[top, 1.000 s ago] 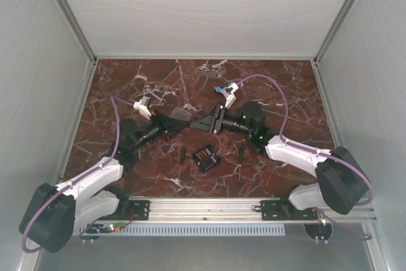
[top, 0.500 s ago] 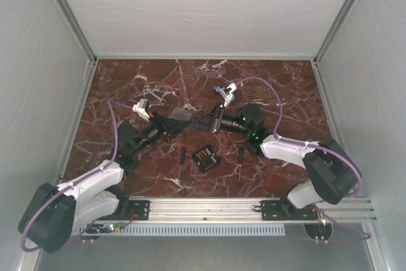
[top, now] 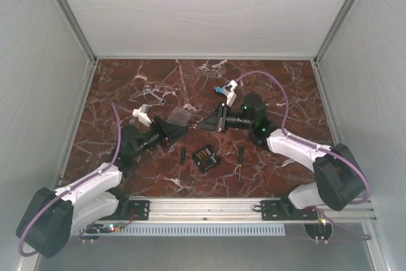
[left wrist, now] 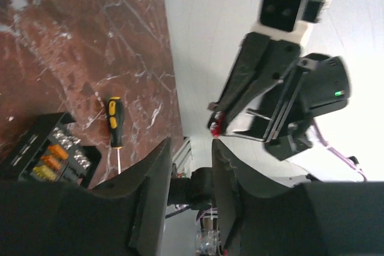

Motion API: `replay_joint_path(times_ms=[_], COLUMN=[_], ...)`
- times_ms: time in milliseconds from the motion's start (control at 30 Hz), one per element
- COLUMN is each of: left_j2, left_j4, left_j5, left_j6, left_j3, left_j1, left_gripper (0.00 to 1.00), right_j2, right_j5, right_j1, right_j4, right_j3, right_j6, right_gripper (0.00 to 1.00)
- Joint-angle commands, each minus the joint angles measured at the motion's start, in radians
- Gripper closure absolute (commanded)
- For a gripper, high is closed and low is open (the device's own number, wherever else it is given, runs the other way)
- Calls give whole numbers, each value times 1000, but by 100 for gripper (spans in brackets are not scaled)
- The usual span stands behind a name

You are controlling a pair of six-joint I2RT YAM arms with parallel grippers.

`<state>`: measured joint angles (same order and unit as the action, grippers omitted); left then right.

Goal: Snap on the fuse box
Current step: Pick up the fuse from the center of the board.

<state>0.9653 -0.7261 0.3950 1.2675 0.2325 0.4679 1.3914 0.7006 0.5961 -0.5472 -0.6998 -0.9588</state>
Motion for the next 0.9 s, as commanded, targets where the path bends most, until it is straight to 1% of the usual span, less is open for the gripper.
replay_joint_path(times_ms=[0,100,200,367,600,867], left_j2=[-19,7,55,177,323,445], left_j4=[151,269,382,472,502,503], left_j5=[19,56,93,174,231,242], left_j6=[-117,-169,-220,-285,-335,-362], left_j3=[31,64,99,158,201,237], left_j1=[4,4,4,5,20,48], left_gripper=[65,61,57,52,50,50], right_j2=[-33,0,28,100,192,278], right_j5=[35,26,-27,-166,-354,-443], right_j1=[-1,4,24,98,204,272], right_j4=[459,680,857,1098,1222,1283], right_j3=[-144,-223,-300,-409,-478,-512], right_j6=[294,410,516,647,703,720], right_gripper=[100,100,100,100,100,100])
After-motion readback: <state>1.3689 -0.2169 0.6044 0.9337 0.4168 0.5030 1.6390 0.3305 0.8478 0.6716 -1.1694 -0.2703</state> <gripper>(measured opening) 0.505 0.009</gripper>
